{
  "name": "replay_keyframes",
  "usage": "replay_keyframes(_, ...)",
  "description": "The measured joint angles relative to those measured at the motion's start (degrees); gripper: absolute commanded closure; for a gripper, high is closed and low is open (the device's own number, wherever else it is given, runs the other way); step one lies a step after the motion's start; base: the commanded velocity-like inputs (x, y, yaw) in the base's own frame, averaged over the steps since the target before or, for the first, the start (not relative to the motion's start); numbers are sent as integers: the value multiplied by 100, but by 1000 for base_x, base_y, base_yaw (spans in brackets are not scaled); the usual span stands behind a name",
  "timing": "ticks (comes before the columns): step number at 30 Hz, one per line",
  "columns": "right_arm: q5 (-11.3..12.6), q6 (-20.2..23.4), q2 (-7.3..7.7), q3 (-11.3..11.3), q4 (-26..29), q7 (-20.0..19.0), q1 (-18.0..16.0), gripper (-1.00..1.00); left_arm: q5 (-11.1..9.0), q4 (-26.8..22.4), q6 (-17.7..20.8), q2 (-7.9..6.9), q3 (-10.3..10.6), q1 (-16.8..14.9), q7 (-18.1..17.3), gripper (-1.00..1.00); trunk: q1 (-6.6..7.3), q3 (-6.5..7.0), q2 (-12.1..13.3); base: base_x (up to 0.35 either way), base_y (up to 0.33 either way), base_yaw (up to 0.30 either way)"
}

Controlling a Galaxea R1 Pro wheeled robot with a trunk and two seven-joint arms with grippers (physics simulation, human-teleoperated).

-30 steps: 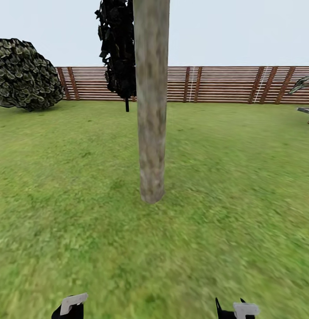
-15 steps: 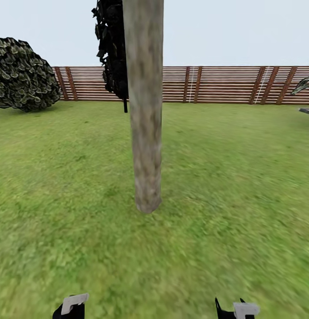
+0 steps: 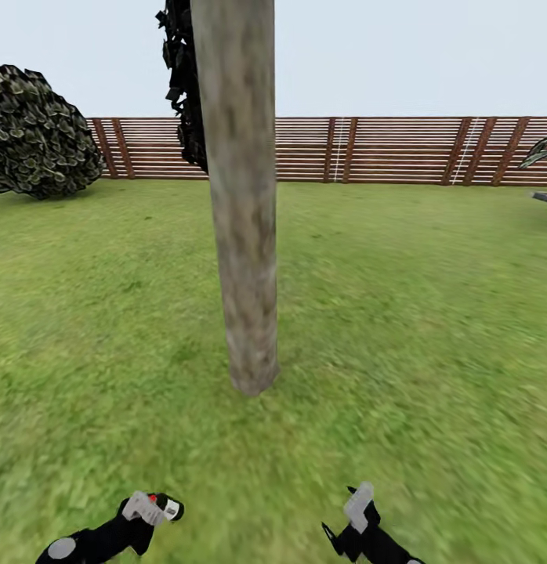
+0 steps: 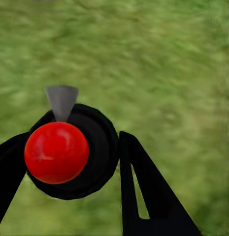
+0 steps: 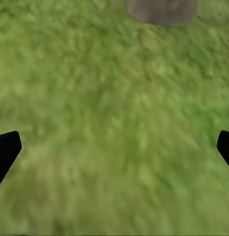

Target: In the garden, pick up the pesticide atomizer on the floor and spray pesticide onto both trees until each tree trunk is fully covered.

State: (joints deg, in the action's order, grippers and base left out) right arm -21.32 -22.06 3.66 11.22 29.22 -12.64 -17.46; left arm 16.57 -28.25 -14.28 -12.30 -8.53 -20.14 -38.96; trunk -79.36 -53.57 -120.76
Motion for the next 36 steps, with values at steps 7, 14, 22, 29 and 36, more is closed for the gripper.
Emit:
replay_keyframes(7,-732,849,-168,53,654,-1688,-448,-100,1282,-88,795,-7,-8,-666,-881,100,-2,0,0,39,-13,0)
replay_keyframes(14,-869,1008,-404,72,699,-2452,-785,-100,1740,-187,799,-6,72,-918,-2021,100,-2,-1,0,1,0,0)
replay_keyframes(22,-878,1291,-596,161,806,-2830,-877,-100,2199,-374,783,79,535,-936,-2246,100,-2,-1,0,0,0,0)
replay_keyframes(29,-952,1396,-812,288,808,-3181,-1072,100,2218,-377,769,297,813,-937,-2284,100,-2,-1,0,0,0,0)
replay_keyframes(36,-954,1397,-1035,293,804,-3194,-1173,100,2239,-377,750,632,929,-937,-2290,100,-2,-1,0,0,0,0)
